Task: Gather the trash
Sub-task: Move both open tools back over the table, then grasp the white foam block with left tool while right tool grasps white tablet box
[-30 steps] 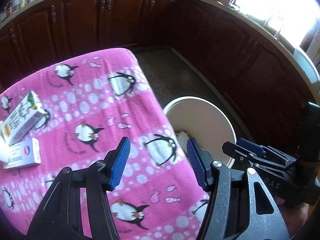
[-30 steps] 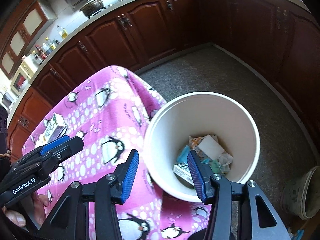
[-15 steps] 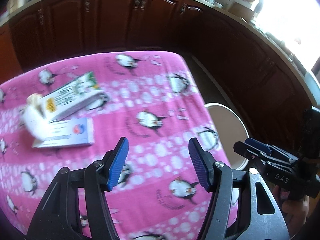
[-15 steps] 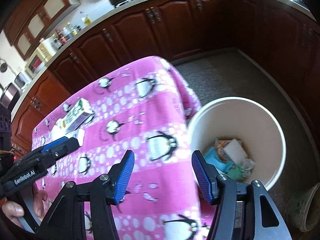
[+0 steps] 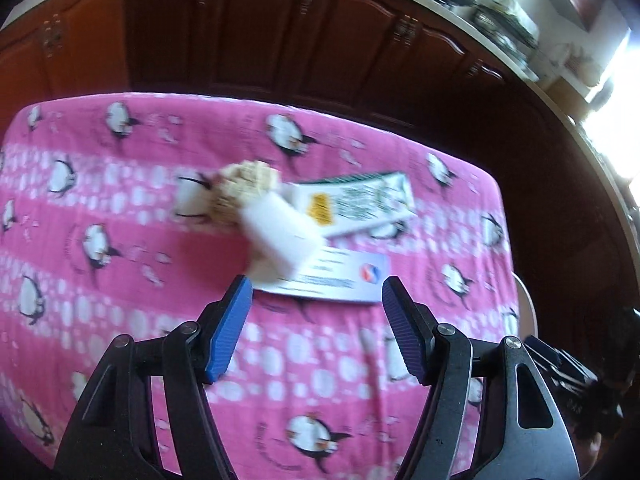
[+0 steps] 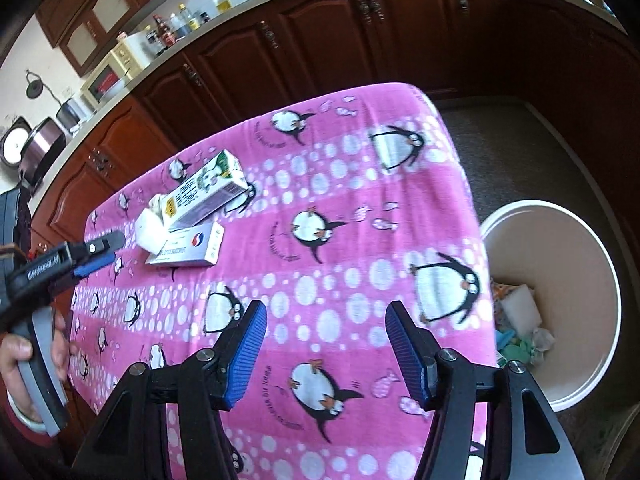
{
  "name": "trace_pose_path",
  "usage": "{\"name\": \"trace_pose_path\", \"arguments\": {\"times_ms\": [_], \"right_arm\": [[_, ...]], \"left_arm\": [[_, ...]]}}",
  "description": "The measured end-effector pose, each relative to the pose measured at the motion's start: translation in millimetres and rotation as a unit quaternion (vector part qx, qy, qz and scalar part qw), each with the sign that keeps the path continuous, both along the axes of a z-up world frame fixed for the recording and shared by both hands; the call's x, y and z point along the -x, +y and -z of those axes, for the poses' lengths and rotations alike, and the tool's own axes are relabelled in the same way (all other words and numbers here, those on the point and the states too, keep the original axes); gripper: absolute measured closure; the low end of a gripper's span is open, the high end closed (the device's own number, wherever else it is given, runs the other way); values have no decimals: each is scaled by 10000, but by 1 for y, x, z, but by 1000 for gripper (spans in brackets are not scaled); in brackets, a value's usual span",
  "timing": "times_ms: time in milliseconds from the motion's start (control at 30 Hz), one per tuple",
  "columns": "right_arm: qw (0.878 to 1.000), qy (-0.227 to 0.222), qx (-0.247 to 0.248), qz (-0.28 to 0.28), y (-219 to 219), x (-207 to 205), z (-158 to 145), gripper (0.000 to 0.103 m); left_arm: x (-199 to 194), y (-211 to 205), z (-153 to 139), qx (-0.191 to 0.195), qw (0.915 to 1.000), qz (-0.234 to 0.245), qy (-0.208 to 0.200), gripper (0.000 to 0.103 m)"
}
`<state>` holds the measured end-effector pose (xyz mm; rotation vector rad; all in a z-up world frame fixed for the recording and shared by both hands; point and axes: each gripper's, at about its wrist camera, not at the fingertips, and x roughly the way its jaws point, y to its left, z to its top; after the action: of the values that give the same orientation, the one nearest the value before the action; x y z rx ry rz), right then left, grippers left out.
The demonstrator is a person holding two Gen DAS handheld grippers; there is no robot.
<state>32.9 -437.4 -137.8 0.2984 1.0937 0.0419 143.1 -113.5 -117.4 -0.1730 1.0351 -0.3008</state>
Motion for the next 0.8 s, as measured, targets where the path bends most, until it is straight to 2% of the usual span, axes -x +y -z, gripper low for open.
{"name": "trace_pose_path", "arguments": {"times_ms": [167, 433, 533, 800], "right_arm": [[9999, 33, 11, -145, 12, -6, 4, 41], [9995, 96, -30, -311, 25, -13, 11, 40], [9986, 41, -36, -521, 35, -21, 13, 40], [9917, -111, -209, -1260, 69, -56, 21, 39]], "left_arm": [[-5, 15, 2, -50, 9999, -148, -11, 36], [-17, 20, 8, 153, 9996, -205, 153, 36], [-26, 20, 11, 246, 9990, -246, 267, 32], [-59, 17, 33, 485, 9950, -449, 753, 31]]}}
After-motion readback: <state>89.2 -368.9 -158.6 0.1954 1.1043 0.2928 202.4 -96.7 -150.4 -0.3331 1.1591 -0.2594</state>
